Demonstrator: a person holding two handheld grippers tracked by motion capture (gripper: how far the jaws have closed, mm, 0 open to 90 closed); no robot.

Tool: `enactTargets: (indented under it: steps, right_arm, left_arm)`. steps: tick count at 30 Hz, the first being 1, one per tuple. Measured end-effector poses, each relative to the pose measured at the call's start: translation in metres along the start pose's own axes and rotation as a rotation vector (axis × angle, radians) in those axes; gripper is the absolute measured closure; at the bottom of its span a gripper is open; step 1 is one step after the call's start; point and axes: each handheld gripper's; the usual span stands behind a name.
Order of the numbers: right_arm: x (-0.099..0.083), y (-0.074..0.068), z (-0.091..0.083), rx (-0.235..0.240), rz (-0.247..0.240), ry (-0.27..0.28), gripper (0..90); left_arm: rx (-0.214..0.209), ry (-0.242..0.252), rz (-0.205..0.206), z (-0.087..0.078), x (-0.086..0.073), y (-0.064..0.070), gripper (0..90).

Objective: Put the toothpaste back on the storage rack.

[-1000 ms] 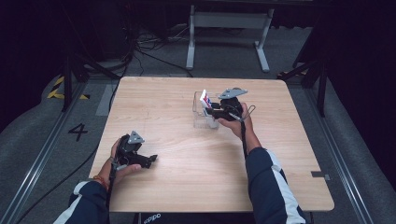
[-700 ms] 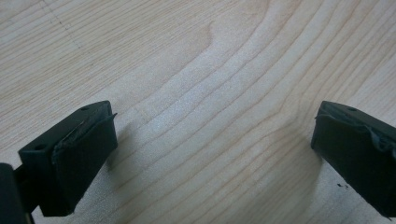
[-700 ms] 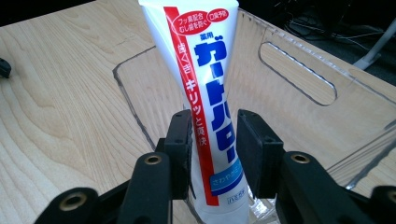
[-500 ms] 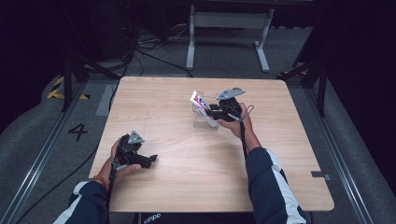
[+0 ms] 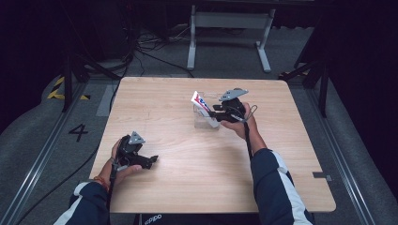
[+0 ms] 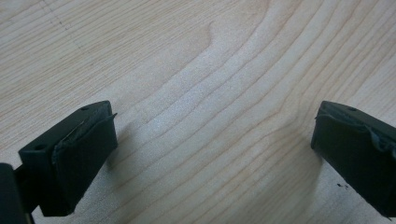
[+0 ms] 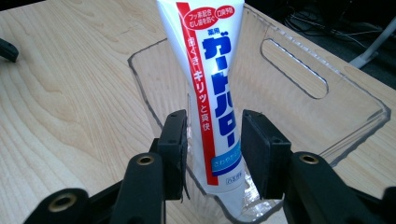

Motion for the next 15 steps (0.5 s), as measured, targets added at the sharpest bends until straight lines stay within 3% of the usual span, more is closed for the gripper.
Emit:
enactTargets:
  steps: [15]
  right_arm:
    - [0.005,0.0,-0.022,-0.036,-0.029,-0.031,51.7]
  left_arm:
    - [0.001,0.003,0.002,0.0,0.0,0.0,0.7]
Point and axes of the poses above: each handheld gripper's, and its own axes: z roughly forward along the jaws, x roughly out of its top, y roughly to its right, and after that the axes turned 15 degrees about -z, right-handed
